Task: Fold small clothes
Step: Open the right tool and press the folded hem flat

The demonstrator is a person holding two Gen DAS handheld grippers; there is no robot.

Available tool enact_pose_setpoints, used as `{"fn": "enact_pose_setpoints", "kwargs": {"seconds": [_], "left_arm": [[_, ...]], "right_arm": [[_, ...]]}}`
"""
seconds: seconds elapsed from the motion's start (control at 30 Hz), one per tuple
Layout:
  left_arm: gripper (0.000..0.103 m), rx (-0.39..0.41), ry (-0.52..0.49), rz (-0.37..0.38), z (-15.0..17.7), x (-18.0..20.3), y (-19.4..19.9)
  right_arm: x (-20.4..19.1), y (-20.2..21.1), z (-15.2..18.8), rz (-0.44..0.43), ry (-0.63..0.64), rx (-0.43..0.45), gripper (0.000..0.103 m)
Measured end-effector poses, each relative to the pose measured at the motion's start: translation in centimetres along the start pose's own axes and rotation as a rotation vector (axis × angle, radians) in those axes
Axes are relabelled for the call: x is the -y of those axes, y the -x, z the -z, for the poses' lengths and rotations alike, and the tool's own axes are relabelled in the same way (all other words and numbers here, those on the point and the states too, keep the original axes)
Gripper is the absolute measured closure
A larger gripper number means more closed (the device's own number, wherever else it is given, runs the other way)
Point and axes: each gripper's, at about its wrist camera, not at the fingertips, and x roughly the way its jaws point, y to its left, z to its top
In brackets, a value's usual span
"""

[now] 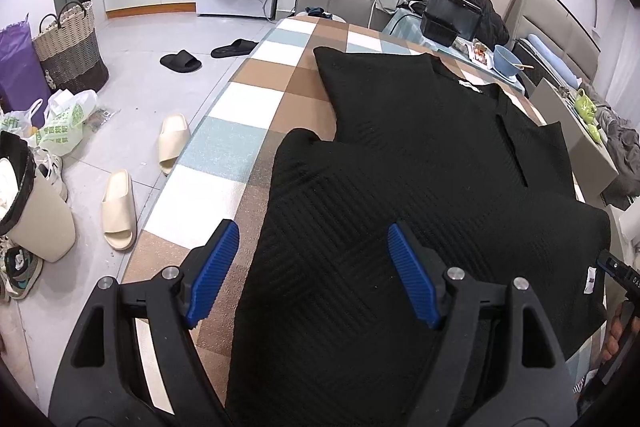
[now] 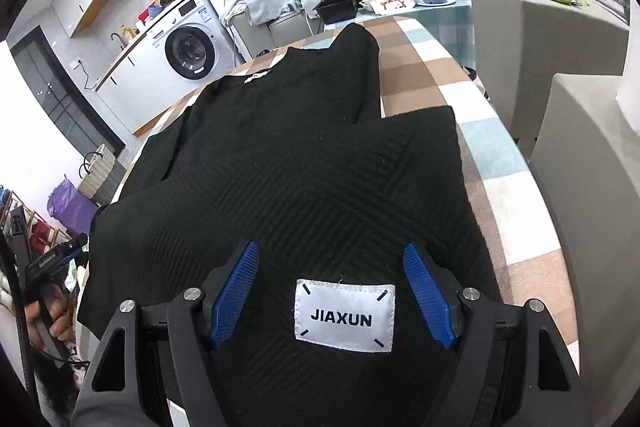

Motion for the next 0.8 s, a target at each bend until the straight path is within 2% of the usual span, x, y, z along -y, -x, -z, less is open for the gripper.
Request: {"fn": "enact_pose_setpoints", "kwargs": {"seconds": [0.8], "left_arm": [[0.028, -0.058, 0.000, 0.013, -0.1, -0.4, -2.3]], "right_arm": [[-0.2, -0.4, 0.0, -0.003, 0.010, -0.007, 0.026]]}}
